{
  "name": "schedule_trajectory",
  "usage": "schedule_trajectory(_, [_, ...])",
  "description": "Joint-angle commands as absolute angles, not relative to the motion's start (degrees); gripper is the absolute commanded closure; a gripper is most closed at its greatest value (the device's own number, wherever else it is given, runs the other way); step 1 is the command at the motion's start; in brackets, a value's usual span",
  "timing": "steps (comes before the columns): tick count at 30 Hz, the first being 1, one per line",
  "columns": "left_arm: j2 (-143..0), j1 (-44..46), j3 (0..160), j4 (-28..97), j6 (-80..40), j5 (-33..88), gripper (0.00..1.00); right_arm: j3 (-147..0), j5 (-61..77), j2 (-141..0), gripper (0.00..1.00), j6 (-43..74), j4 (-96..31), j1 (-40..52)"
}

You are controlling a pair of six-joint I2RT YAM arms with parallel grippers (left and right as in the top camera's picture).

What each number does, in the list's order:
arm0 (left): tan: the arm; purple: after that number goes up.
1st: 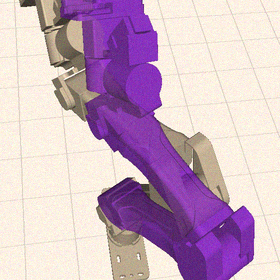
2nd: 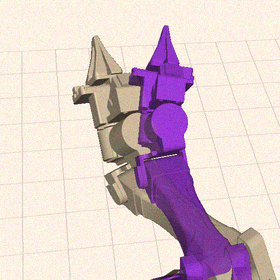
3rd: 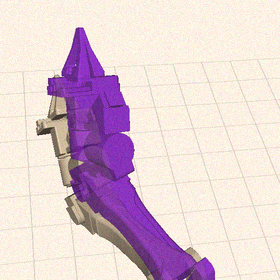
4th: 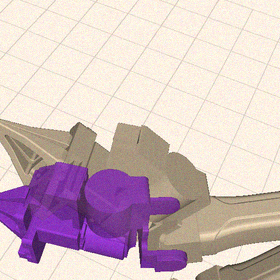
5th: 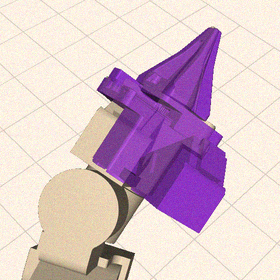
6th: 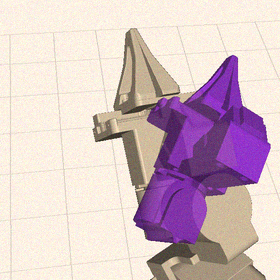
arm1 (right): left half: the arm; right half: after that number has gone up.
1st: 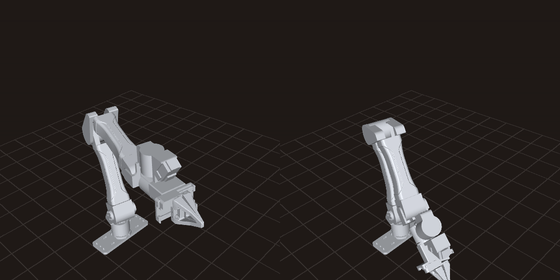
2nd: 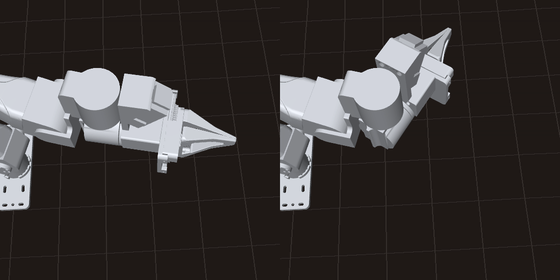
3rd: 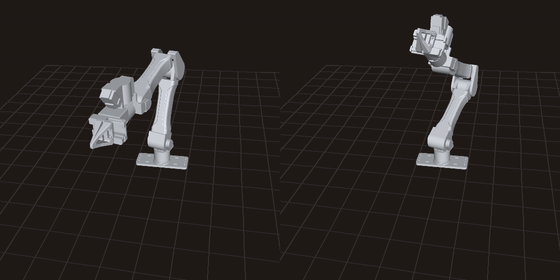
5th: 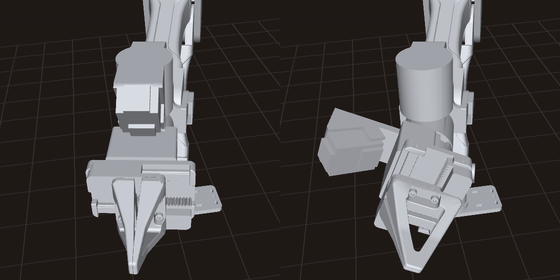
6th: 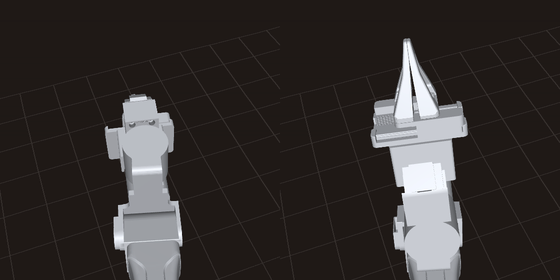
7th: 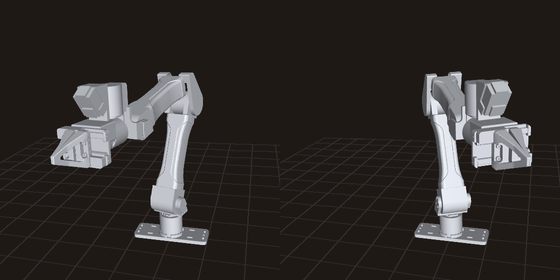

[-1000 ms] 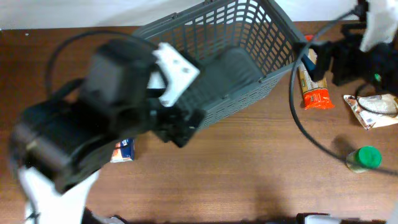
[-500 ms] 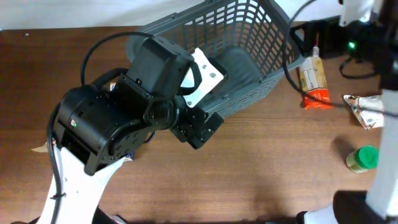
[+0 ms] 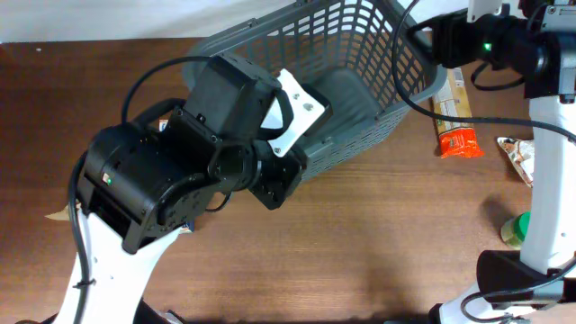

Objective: Pack container
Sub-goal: 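Raise both grippers and reach toward the grey basket's front rim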

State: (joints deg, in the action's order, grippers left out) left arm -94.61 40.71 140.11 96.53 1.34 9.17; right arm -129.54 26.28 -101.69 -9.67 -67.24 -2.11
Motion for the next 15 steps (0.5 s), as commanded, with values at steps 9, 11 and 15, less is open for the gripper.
schedule_trajectory(9, [-94.08, 40.88, 131.26, 96.62, -21.87, -4.6, 0.98, -129.16, 24.75, -101.75, 0.96, -1.96, -66.83, -2.26])
schedule_trajectory(11, [-94.08, 40.88, 127.11, 96.53, -25.67, -4.56, 0.98, -129.16, 21.98, -102.04, 0.96, 0.4, -66.78, -2.11])
schedule_trajectory(15, [-94.08, 40.88, 121.56, 96.53, -28.91, -4.16, 0.98, -129.16, 16.21, -102.5, 0.96, 0.71, -68.2, -1.13])
